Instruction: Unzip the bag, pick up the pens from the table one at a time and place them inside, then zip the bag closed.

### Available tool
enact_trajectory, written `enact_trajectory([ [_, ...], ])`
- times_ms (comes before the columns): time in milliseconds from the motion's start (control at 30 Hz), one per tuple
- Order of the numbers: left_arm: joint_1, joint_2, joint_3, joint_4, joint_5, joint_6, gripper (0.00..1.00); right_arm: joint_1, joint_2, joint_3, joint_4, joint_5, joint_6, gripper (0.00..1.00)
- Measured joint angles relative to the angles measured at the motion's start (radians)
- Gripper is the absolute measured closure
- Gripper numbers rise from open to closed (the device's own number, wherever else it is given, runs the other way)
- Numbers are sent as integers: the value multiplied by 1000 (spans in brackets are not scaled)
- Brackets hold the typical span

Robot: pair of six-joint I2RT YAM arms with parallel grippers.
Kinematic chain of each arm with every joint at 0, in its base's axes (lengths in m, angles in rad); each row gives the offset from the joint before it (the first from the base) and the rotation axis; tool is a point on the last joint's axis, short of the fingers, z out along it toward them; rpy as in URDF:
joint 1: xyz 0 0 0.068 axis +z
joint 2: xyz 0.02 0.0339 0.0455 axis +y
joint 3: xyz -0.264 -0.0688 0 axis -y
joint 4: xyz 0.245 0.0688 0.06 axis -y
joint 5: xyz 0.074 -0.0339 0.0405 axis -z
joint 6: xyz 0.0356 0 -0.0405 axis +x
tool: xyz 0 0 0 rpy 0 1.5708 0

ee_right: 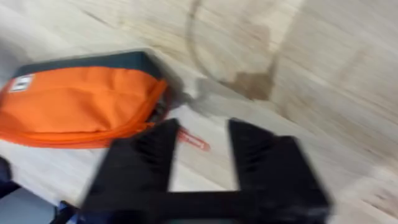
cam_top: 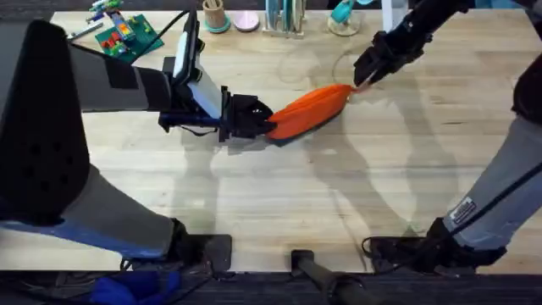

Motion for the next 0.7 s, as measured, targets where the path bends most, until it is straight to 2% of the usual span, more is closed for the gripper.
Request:
enact_trajectory([
  [100,1,0,0,0,0,0,961,-17,0,0,2,33,-3,134],
  [133,1,0,0,0,-1,0,961,-21,0,0,2,40,-7,44],
  [167,1,0,0,0,-1,0,961,-25,0,0,2,48,-7,16],
  [367,1,0,0,0,0,0,961,-27,-6,0,-6,60,-7,5],
  [400,1,0,0,1,1,1,935,-26,-12,-1,-8,60,-7,5],
  [467,2,0,0,-3,6,1,733,-27,-34,-2,-15,61,-7,5],
  [633,6,0,0,-3,10,0,452,-27,-124,-3,-28,62,-7,5],
  [700,6,0,0,-4,12,-1,272,-27,-156,-3,-37,62,-7,5],
])
